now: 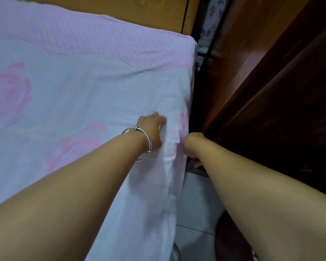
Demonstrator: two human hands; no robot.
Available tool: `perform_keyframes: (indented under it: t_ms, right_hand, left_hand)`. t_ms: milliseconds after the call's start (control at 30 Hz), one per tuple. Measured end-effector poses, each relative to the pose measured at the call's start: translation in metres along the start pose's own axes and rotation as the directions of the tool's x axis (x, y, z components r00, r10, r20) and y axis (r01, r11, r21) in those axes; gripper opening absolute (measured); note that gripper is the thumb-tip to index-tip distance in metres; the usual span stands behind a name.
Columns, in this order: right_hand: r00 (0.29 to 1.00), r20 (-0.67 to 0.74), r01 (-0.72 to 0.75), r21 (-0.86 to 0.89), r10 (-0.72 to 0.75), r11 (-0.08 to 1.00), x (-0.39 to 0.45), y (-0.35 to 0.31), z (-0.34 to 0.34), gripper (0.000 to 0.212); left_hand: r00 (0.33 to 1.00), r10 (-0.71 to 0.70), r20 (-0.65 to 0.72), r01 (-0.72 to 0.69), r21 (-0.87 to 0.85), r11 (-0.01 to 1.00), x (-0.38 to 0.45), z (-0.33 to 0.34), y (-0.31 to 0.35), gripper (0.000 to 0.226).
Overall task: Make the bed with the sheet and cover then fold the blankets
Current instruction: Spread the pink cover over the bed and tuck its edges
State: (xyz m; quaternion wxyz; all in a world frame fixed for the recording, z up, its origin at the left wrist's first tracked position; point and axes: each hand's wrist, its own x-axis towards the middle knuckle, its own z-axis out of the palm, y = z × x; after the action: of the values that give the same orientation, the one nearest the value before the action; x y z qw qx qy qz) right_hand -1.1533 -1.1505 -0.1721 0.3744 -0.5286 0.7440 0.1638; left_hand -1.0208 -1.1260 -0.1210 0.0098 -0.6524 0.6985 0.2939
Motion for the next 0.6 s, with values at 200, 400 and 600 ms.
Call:
perform_keyframes:
  t_ms: [200, 400, 600]
  right_hand:
    - [0.975, -0.219, 0.180, 0.683, -0.037, 0.708, 0.011, -0.027, -0.016, 0.039]
    - [0.953, -0.300, 0.077, 0.395, 0.050, 0.915, 0.013, -0.032, -0.017, 0.042]
    - [0.962, -0.267, 0.045, 0.381, 0.064, 0.923, 0.003, -0.023, 0.004, 0.038]
  left_hand:
    - [0.999, -0.002, 0.045, 0.000, 0.054, 0.999, 0.008, -0.001, -0.004, 0.067]
    - [0.999, 0.005, 0.050, -0.006, 0.027, 1.000, 0.012, 0.006, -0.014, 0.076]
    - [1.000, 0.003, 0.023, -0.002, -0.036, 0.999, -0.011, 0.021, -0.016, 0.072]
